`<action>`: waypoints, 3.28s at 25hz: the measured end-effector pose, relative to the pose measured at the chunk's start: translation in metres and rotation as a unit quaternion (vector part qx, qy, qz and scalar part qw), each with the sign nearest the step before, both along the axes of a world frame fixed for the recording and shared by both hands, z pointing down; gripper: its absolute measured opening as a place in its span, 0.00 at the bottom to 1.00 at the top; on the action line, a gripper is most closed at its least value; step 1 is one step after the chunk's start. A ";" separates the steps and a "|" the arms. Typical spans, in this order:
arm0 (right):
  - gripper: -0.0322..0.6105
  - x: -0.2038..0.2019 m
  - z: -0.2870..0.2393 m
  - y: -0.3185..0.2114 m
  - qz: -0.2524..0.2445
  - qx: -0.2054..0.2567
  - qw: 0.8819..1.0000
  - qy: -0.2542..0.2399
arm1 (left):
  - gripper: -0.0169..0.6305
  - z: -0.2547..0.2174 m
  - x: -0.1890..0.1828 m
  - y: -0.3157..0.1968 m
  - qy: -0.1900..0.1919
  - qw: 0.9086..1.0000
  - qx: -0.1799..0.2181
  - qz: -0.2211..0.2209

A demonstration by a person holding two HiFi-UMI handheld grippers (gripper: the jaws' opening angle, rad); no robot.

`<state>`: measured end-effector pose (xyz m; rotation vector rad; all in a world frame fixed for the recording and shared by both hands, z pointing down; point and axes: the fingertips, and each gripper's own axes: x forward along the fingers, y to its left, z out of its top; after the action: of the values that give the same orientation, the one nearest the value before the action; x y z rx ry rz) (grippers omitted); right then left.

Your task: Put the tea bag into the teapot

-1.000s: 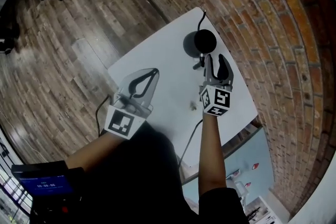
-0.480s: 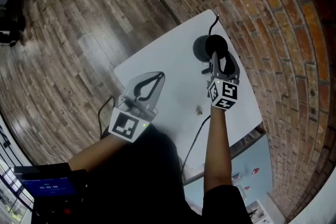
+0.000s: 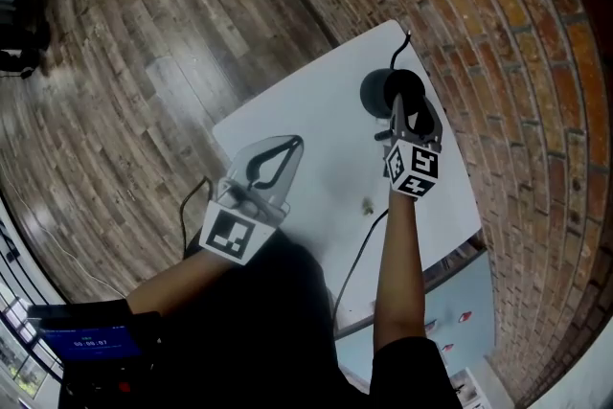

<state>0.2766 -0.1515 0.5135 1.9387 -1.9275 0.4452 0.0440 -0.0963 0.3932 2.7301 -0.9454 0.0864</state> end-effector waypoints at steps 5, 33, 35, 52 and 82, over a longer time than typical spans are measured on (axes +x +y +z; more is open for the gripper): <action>0.30 0.004 0.006 -0.008 0.001 -0.008 1.000 -0.001 | 0.03 0.001 0.000 -0.005 0.001 1.000 -0.007 0.003; 0.18 0.015 0.006 -0.007 0.008 -0.016 1.000 0.009 | 0.03 0.005 -0.019 -0.002 0.009 1.000 -0.014 -0.021; 0.18 0.012 0.001 -0.003 0.004 -0.013 1.000 0.009 | 0.03 0.002 -0.020 0.003 0.012 1.000 -0.012 -0.022; 0.18 -0.028 -0.030 0.033 -0.053 0.014 0.998 0.008 | 0.03 -0.007 -0.031 0.046 0.010 1.000 0.001 -0.018; 0.18 -0.109 -0.021 0.099 -0.068 0.032 0.986 -0.146 | 0.03 -0.015 -0.062 0.089 0.014 0.997 0.022 -0.066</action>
<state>0.1677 -0.0526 0.4922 1.8484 -2.2652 0.6683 -0.0178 -0.0075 0.3783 2.6930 -1.1295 0.0028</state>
